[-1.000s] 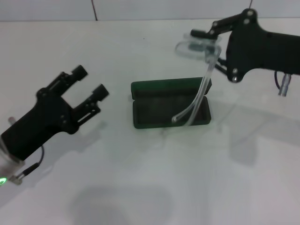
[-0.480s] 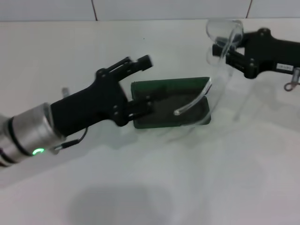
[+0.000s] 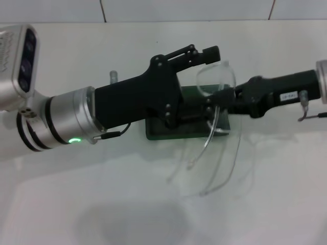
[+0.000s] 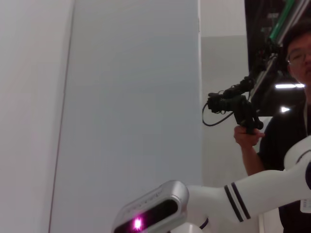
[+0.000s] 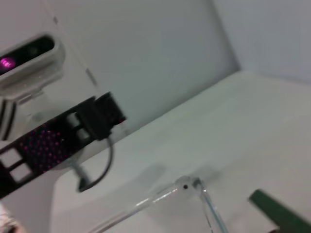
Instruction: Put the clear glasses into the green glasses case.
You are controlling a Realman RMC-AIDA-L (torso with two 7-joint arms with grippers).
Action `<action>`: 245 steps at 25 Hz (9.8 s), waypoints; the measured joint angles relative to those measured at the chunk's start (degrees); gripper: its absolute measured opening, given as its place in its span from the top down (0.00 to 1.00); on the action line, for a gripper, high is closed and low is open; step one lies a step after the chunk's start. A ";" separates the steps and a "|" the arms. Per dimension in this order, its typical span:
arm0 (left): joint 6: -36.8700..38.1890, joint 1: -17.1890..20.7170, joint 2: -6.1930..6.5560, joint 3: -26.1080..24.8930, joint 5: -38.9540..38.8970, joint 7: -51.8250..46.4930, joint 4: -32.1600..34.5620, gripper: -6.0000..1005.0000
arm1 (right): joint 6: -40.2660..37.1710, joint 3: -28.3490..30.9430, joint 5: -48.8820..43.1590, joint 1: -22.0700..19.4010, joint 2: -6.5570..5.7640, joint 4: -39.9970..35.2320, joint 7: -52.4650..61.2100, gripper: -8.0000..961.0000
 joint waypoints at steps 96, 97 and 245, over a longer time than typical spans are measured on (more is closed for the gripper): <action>-8.63 1.52 0.07 -0.56 11.53 5.09 9.16 0.23 | -5.08 13.24 -6.57 -3.72 5.40 -8.01 -7.54 0.87; -8.54 1.57 0.07 -0.59 11.51 5.09 9.17 0.23 | -5.12 13.22 -7.42 -3.59 5.41 -8.02 -7.53 0.87; -7.50 14.35 1.12 0.00 -19.93 -0.82 -6.49 0.23 | 23.85 -43.53 -45.90 -11.13 7.34 -54.22 20.13 0.66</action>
